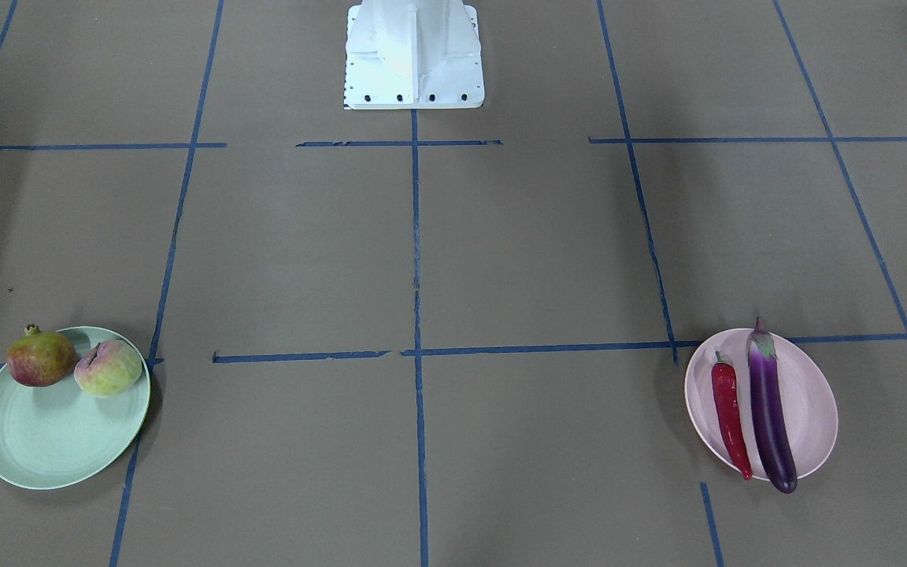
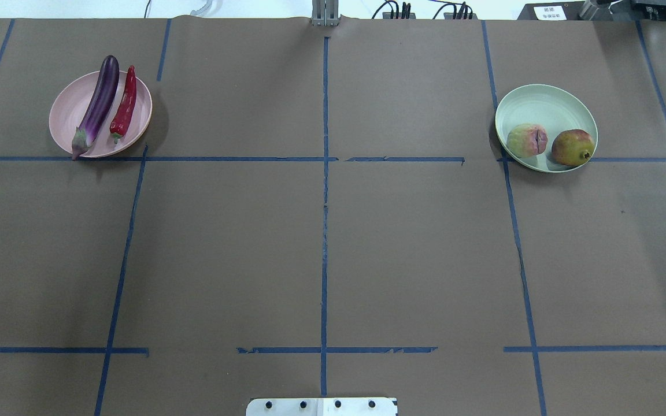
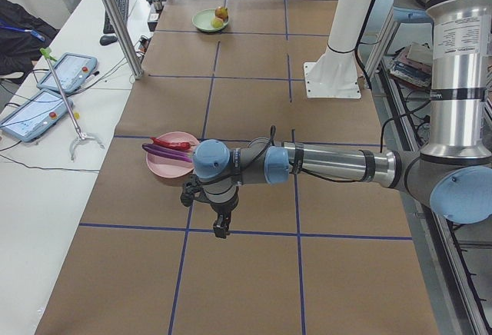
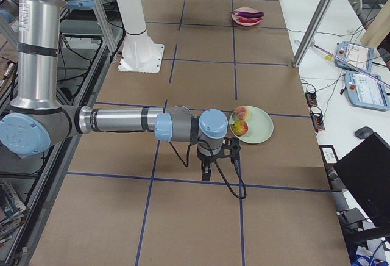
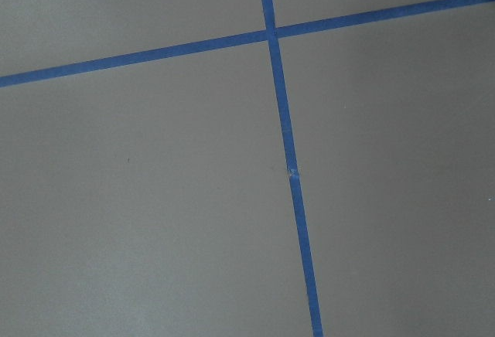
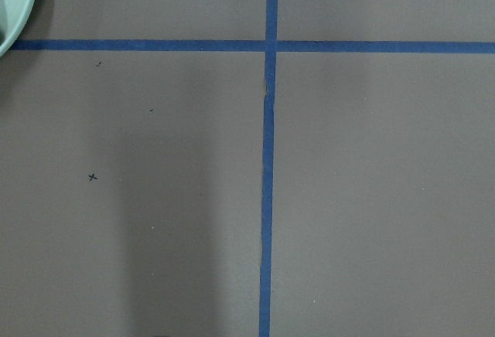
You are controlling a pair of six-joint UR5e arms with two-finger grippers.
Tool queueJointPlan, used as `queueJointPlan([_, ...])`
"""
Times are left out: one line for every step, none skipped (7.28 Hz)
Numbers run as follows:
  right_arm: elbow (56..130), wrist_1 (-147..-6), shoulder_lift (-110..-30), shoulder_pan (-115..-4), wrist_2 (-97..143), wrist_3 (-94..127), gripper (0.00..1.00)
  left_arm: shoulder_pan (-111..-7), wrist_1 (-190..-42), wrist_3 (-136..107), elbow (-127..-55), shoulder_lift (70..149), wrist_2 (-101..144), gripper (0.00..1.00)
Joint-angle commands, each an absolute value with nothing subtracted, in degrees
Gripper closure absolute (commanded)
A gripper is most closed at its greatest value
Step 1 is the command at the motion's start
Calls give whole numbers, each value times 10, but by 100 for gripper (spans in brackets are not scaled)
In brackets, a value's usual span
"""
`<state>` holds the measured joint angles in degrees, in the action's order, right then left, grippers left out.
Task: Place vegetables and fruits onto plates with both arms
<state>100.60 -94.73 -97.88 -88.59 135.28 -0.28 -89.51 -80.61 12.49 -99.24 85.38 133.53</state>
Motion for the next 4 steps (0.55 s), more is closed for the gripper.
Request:
queueJointPlan([1005,-948,-995,-880,1351,-3,0,-895,-806,125,-992,853,1335,0])
queueJointPlan([1003,-949,-995,-880,1350,-2,0,-895,-807,125,-994,854,1336,0])
queueJointPlan([1003,-952,-996,-880,1351,-1,0,-894,-807,125,-993,859,1335,0])
queueJointPlan([1003,-952,-997,-880,1349,1,0,-894,-807,125,-993,859,1335,0])
